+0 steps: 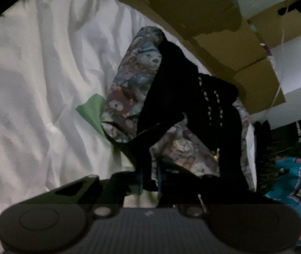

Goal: Fold clothes

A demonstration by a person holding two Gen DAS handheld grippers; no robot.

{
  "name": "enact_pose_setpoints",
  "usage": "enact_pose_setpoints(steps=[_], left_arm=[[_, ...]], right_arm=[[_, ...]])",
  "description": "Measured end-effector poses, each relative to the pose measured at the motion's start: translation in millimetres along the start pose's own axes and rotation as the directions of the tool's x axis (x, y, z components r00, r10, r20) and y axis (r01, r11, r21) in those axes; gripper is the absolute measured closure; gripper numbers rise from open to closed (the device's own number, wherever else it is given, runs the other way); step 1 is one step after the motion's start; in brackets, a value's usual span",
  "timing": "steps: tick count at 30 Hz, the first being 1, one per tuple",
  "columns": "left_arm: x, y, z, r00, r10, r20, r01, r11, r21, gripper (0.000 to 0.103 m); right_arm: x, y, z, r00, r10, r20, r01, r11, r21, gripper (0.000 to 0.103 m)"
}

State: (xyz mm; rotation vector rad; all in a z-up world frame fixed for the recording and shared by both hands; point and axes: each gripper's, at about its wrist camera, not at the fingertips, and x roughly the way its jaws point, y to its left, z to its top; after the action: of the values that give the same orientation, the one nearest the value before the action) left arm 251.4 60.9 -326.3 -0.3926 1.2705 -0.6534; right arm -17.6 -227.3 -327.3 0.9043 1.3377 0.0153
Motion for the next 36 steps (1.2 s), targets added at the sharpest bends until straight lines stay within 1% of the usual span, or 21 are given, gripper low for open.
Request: enact_pose_setpoints(steps=[6,12,13,14,15,16,20,24,27,29,31,36], left_arm=[[-21.8,1.6,-4.5,0.999,-0.022,0.024,0.022,1.000,-0.002,0.092],[-45.5,6.7,-9.9,0.998,-0.033,0.059,0.035,0.999,-0.026,0.092],[-50.1,8.0,-11.5,0.997,-0.036,0.063,0.038,0.999,-0.032,0.092],[-54.9,9.3,-13.3,0.997,-0.038,0.067,0.041,0.998,-0.037,0.092],[-60.5,10.8,-16.5,0.997,-0.034,0.070,0.037,0.999,-0.038,0.092],[-66.2,12.5,-19.8,0.997,-0.029,0.072,0.032,0.999,-0.039,0.092],[-92.0,23.0,-39.9,0.997,-0.001,0.081,0.006,0.998,-0.067,0.092],[-122.1,33.4,-65.1,0.992,0.057,0.117,-0.046,0.994,-0.096,0.092],[-145.6,44.3,-85.3,0.987,0.081,0.136,-0.060,0.987,-0.152,0.092],[-159.7,50.0,-96.6,0.985,0.097,0.144,-0.070,0.981,-0.182,0.093],[-173.3,53.6,-107.1,0.983,0.109,0.147,-0.077,0.976,-0.206,0.093],[-195.6,57.3,-132.5,0.982,0.137,0.130,-0.103,0.965,-0.241,0.093]], right_arm=[[17.5,-2.8,-4.4,0.998,0.051,0.021,-0.053,0.994,0.092,0.061],[27.3,1.8,4.3,0.998,0.035,0.053,-0.039,0.996,0.085,0.062],[28.6,2.6,5.4,0.998,0.040,0.056,-0.045,0.995,0.090,0.066],[29.1,3.9,6.0,0.998,0.041,0.055,-0.046,0.995,0.083,0.081],[29.2,6.5,6.3,0.998,0.040,0.053,-0.044,0.997,0.067,0.090],[29.2,9.4,6.5,0.998,0.038,0.042,-0.040,0.998,0.047,0.102],[22.1,14.2,4.6,0.999,0.052,0.000,-0.052,0.999,0.007,0.103],[5.6,25.3,-2.3,0.998,0.051,-0.045,-0.054,0.995,-0.081,0.103],[-4.7,34.6,-4.4,0.997,0.049,-0.062,-0.057,0.989,-0.137,0.103],[-9.1,38.1,-4.1,0.996,0.050,-0.070,-0.060,0.987,-0.151,0.103],[-12.8,39.7,-3.8,0.995,0.052,-0.089,-0.065,0.987,-0.146,0.103],[-17.6,46.4,-11.5,0.989,0.032,-0.143,-0.063,0.975,-0.212,0.103]])
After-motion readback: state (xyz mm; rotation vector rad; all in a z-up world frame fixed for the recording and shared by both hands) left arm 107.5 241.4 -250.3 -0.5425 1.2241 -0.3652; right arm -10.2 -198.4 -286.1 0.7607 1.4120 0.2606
